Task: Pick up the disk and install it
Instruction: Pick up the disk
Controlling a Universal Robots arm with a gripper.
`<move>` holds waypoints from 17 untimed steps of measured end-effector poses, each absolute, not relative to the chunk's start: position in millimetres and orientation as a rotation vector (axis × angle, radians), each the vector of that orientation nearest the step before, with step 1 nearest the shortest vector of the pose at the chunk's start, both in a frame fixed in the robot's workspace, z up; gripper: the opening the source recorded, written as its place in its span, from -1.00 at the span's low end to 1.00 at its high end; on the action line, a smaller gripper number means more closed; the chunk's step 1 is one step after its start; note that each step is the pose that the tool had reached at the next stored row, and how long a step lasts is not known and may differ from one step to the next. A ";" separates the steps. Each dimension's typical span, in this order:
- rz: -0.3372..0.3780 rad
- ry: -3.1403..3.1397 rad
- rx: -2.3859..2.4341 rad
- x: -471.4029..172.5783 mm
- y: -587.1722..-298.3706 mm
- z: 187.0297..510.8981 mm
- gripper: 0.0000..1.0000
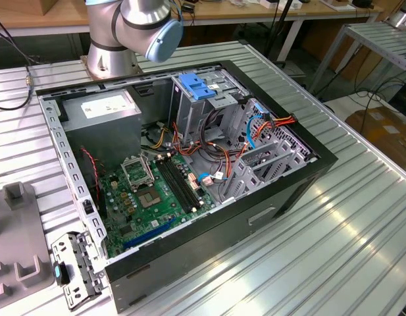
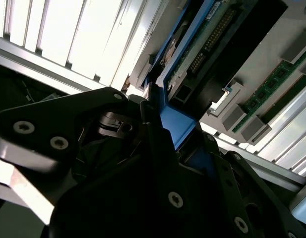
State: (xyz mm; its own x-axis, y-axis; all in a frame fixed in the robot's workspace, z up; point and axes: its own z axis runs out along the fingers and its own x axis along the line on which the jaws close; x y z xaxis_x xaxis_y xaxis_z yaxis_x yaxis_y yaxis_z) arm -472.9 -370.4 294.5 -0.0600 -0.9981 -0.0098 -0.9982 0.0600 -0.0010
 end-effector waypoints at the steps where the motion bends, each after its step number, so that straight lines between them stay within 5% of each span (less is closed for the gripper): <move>1: 0.009 2.281 -2.148 -472.9 -370.4 294.9 -0.25; 17: 0.009 2.281 -2.148 -472.9 -370.5 319.0 -0.25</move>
